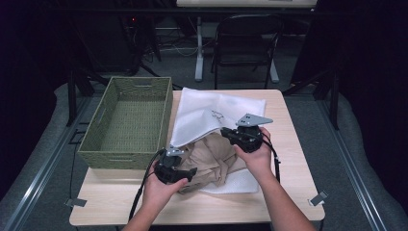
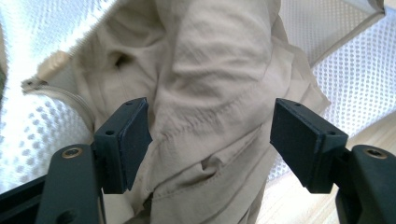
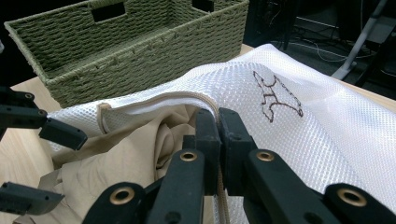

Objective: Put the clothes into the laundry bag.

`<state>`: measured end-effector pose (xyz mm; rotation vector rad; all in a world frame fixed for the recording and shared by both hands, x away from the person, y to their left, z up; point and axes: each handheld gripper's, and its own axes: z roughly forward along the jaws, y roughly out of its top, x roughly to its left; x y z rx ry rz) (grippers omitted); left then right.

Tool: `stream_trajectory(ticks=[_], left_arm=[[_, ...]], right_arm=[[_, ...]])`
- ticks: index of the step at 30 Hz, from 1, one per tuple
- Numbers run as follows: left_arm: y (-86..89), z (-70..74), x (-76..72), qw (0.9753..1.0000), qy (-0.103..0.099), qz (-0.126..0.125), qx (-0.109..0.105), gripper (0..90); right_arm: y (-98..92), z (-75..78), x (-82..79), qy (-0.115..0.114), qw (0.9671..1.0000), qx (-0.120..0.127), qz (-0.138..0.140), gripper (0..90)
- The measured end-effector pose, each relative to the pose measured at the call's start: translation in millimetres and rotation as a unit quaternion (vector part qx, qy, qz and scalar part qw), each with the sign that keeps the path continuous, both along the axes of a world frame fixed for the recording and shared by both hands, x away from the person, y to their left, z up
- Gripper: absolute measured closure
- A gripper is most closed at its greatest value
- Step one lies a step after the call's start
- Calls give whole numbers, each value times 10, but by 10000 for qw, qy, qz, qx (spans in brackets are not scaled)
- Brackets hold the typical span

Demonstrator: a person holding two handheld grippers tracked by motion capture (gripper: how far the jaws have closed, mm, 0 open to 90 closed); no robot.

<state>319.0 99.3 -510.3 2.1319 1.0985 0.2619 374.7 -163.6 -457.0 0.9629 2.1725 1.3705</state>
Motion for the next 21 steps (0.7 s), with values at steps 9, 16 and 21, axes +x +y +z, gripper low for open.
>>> stream_trajectory(ticks=[9, 16, 21], left_arm=[[-29, -138, -22, 9997, 110, -64, 192, 287], [-65, -290, 5, 9992, 214, -60, 332, 285], [-81, -387, 24, 9988, 261, -30, 407, 301]], right_arm=[[-2, 1, -4, 19, 10000, -3, 10, 875], [9, -5, -6, 21, 10000, -43, 33, 875], [6, -6, -7, 31, 10000, -46, 42, 875]])
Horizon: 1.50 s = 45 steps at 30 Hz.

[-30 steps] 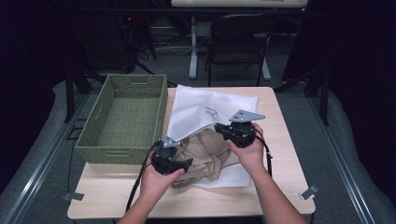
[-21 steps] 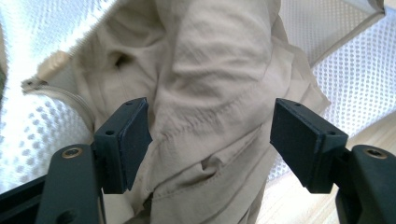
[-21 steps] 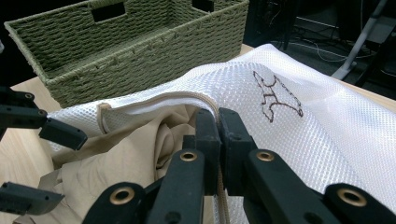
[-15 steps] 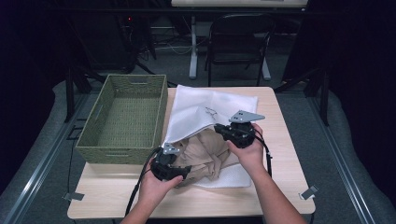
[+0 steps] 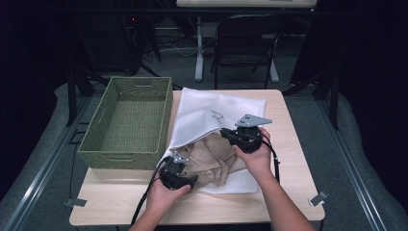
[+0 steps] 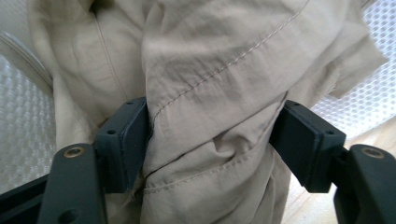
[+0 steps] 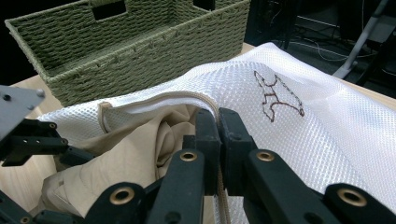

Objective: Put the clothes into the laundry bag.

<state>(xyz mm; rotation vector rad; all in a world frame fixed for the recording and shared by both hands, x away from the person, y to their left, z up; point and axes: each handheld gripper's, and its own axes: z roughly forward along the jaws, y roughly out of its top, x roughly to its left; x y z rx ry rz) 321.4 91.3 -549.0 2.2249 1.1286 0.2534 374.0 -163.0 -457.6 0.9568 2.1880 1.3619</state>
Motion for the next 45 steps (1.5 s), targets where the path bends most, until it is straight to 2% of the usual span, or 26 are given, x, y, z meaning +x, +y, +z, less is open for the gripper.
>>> stream_trajectory(ticks=[3, 9, 16, 20, 22, 28, 33, 36, 38, 41, 45], left_arm=[[-8, -43, 2, 10000, 23, 5, -14, 336], [-5, -98, 1, 9998, -147, -136, 22, 428], [-7, -110, -9, 9997, -212, -74, 41, 455], [-18, -125, -23, 9995, -288, -112, 41, 584], [-13, -125, -17, 9996, -253, -107, -9, 639], [-18, -92, 1, 9997, -196, -66, -107, 748], [-54, -48, 14, 9997, -193, -35, -143, 772], [-92, -6, 31, 9997, -184, -59, -124, 778], [-119, 12, 49, 9996, -247, -66, -99, 780], [-176, 39, 88, 9997, -209, -95, -76, 780], [-241, 58, 162, 9995, -301, -50, -13, 780]], right_arm=[[0, -3, -2, -3, 10000, 20, -19, 875], [6, -7, -5, 13, 10000, -1, 2, 875], [18, -10, -9, 0, 10000, -25, 5, 875], [25, -13, -14, 7, 10000, -37, 8, 875], [30, -16, -14, 11, 10000, -30, 8, 875], [41, -23, -15, -2, 10000, -36, 23, 875], [52, -28, -17, 21, 10000, -55, 49, 875], [62, -32, -18, 19, 10000, -74, 56, 875], [67, -33, -19, 22, 10000, -76, 60, 875], [70, -34, -19, 26, 9999, -75, 68, 875], [75, -34, -24, 14, 10000, -47, 70, 875]])
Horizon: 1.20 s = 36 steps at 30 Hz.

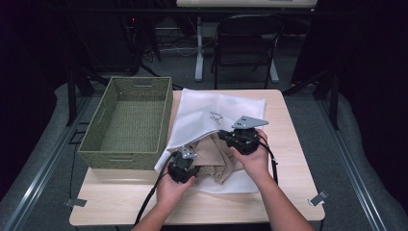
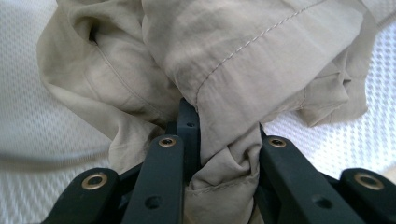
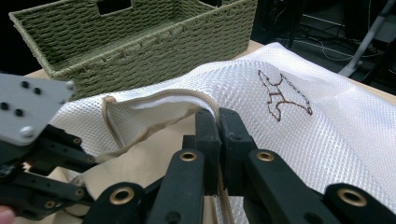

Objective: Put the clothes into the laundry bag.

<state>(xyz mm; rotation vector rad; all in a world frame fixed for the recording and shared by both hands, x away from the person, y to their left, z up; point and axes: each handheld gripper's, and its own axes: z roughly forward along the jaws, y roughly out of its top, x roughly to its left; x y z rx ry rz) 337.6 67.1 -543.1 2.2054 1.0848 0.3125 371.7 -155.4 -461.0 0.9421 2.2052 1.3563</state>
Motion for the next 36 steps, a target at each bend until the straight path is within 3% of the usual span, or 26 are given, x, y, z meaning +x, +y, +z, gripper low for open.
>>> stream_trajectory(ticks=[16, 36], left_arm=[[-181, -27, 218, 9997, -151, 91, 146, 778], [-328, -135, 348, 9990, -329, 288, 49, 772]], right_arm=[[16, 1, -6, 0, 10000, -6, 24, 875], [12, 9, -9, 7, 10000, 16, 15, 875]])
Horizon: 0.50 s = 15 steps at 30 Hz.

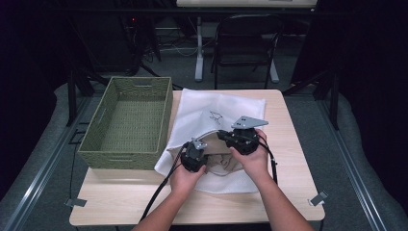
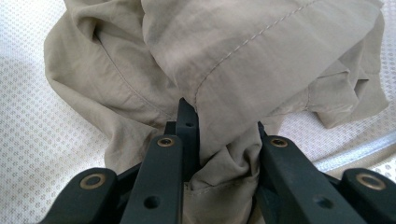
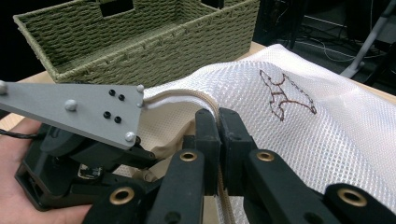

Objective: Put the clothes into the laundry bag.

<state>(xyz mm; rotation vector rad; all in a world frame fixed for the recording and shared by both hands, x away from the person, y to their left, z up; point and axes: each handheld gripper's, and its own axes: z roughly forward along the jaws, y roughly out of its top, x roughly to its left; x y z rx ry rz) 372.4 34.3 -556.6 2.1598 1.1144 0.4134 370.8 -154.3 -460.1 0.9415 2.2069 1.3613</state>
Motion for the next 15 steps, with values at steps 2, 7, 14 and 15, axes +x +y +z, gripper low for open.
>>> stream_trajectory(ticks=[2, 7, 14, 15], left_arm=[[-1, -6, 14, 10000, -11, -25, 17, 771], [-6, -26, 37, 10000, -35, -12, 24, 763], [-7, -22, 30, 10000, -38, 0, -13, 749], [-7, -21, 28, 10000, -37, 3, -13, 746]], right_arm=[[0, -2, 3, 2, 10000, -10, 12, 875], [9, -6, 1, 10, 10000, -6, 14, 875], [6, -11, 4, 12, 10000, 10, 10, 875], [4, -12, 5, 19, 10000, 0, 14, 875]])
